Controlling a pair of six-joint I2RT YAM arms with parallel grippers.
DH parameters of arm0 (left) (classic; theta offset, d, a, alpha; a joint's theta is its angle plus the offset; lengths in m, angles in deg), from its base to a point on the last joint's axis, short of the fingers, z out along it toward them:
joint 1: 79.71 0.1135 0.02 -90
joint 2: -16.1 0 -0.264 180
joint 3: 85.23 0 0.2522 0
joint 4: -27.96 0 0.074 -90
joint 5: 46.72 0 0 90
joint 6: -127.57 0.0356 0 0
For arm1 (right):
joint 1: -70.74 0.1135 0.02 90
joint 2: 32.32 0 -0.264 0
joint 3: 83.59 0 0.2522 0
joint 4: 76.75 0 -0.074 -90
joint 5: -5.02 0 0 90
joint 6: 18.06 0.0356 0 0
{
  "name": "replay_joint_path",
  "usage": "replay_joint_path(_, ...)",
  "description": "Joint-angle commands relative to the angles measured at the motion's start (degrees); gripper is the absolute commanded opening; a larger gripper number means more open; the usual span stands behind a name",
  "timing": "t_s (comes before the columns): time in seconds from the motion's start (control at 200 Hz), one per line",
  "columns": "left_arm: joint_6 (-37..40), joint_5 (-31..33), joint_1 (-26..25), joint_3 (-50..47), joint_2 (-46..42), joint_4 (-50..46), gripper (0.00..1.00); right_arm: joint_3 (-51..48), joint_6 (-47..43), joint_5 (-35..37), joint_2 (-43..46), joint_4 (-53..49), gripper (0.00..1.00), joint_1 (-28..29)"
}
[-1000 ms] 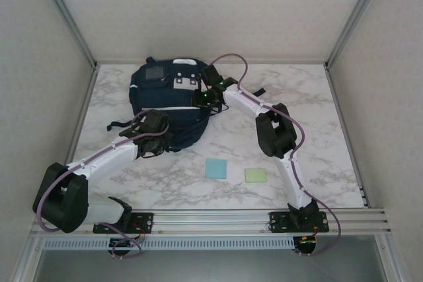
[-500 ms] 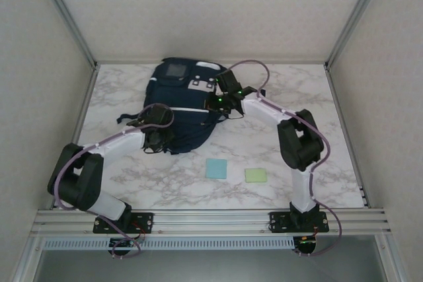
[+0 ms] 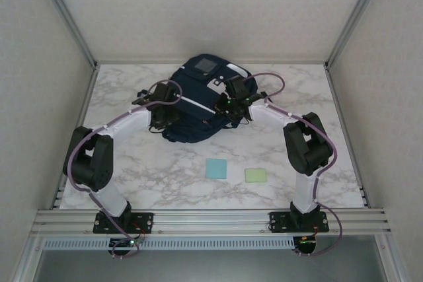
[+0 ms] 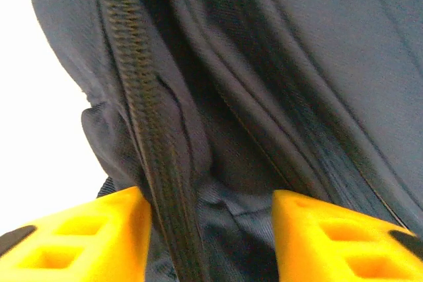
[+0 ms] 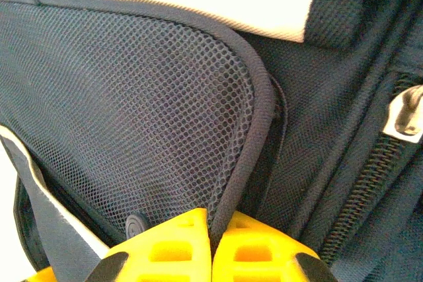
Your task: Pack the student bag
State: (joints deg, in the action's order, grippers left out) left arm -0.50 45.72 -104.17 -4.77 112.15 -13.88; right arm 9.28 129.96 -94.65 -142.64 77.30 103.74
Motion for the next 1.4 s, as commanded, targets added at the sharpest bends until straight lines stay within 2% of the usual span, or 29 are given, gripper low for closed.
replay_joint_path(0.0, 2.6, -2.3, -3.8, 1.5, -6.1, -0.3, 0.58, 6.5, 2.3, -4.6, -2.7, 1.3, 0.0, 2.6)
replay_joint_path(0.17, 1.1, 0.6, -8.8, -2.0, -11.8, -2.0, 0.61, 8.3, 4.9, -4.3, -4.5, 0.6, 0.0, 2.6)
replay_joint_path(0.3, 1.4, 3.2, -13.3, -1.5, -12.0, -0.7, 0.61, 8.3, 7.0, -4.9, -4.9, 1.5, 0.0, 2.6)
replay_joint_path(0.546, 0.2, 12.9, -18.8, 2.8, -2.1, 0.1, 0.58, 6.7, 10.6, -7.2, -4.4, 4.0, 0.0, 2.5)
replay_joint_path(0.786, -1.2, 21.9, -20.8, 8.0, 5.2, 2.6, 0.62, 3.3, 14.1, -10.1, -3.3, 7.2, 0.0, 2.6)
replay_joint_path(0.921, -2.3, 26.8, -21.0, 11.5, 9.0, 0.5, 0.59, 1.0, 15.1, -10.6, -2.3, 8.8, 0.0, 2.6)
replay_joint_path(0.971, -2.4, 27.4, -21.0, 11.9, 9.7, 0.7, 0.56, 0.4, 15.2, -10.8, -2.0, 8.7, 0.0, 2.5)
replay_joint_path(1.121, -2.3, 27.0, -20.8, 13.5, 11.6, -1.1, 0.38, -0.8, 15.0, -10.9, -1.2, 8.6, 0.0, 2.0)
replay_joint_path(1.296, -2.0, 22.9, -20.9, 11.0, 10.3, -2.3, 0.45, -0.3, 14.1, -11.1, -1.2, 7.7, 0.0, 1.0)
replay_joint_path(1.391, -2.9, 20.8, -20.9, 8.3, 9.4, -2.4, 0.45, 0.5, 13.5, -11.3, -1.4, 7.1, 0.0, 0.5)
